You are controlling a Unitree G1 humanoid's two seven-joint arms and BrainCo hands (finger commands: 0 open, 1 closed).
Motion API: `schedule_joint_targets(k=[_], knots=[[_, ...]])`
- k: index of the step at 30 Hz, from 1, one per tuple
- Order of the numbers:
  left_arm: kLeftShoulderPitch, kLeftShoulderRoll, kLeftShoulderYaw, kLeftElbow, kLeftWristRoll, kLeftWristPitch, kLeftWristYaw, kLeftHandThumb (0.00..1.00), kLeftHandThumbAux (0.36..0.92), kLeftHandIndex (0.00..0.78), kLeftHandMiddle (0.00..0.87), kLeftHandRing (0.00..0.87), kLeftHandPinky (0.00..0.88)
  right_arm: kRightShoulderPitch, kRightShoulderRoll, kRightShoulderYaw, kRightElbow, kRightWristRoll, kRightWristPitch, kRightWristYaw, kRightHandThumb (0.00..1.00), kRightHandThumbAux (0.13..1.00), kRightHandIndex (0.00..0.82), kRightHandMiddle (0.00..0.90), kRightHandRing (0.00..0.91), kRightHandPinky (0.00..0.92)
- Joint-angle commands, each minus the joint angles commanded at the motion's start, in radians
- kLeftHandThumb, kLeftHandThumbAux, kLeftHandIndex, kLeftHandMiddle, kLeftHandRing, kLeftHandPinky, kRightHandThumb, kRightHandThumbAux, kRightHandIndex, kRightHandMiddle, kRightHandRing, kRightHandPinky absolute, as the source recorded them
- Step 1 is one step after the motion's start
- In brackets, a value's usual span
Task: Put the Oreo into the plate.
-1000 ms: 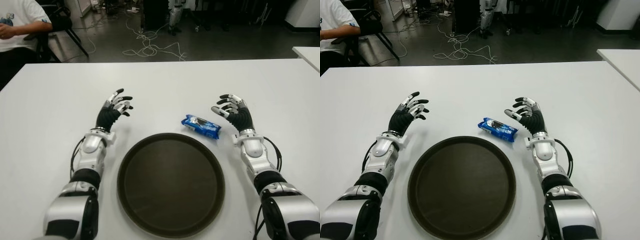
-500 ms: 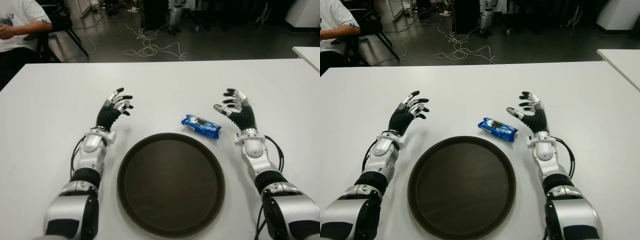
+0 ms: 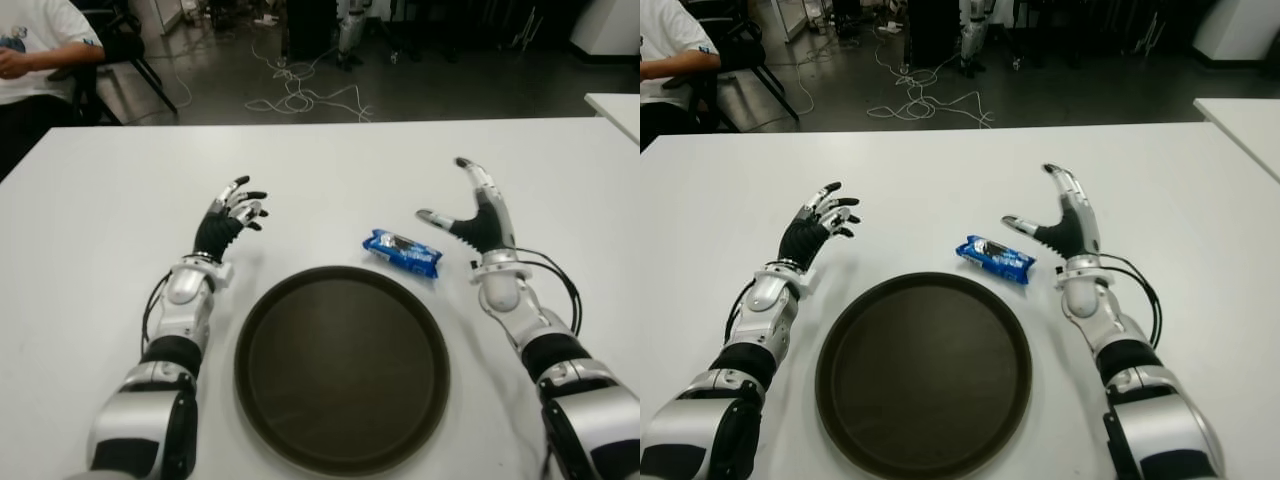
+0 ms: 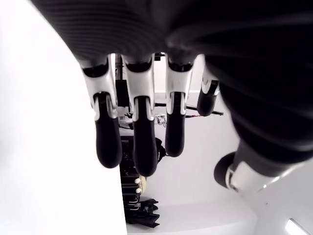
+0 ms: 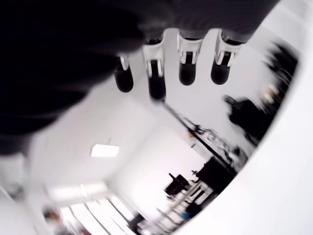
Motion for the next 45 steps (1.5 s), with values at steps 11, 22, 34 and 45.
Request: schedule_joint_targets(k=[11,22,34,45], knots=[[0.001,0.007,-0.009,-0.003,0.01,0.003,0.01,0.222,0.638,0.104,0.294,0.394,0.477,0.022,-0.033,0.106,-0.096,-0.131,0.177,-0.046,0.069,0.305,0.0,0.0,0.0,0.075],[0.012,0.001,-0.007,-0.016,0.001,0.003,0.006,0.229,0.658,0.106,0.286,0.379,0.445,0.075,-0.02,0.166,-0.26,-0.158,0.322,0.054,0.246,0.322,0.0,0.0,0.015,0.085],[0.019,-0.008,-0.004,-0.034,-0.013,0.018,0.0,0.224,0.679,0.107,0.291,0.387,0.455,0.119,-0.025,0.259,-0.397,-0.273,0.479,0.124,0.282,0.355,0.0,0.024,0.032,0.075],[0.026,-0.008,-0.005,-0.051,-0.01,0.032,0.006,0.221,0.66,0.107,0.3,0.396,0.449,0.145,-0.023,0.291,-0.479,-0.324,0.582,0.191,0.263,0.395,0.013,0.065,0.067,0.095]])
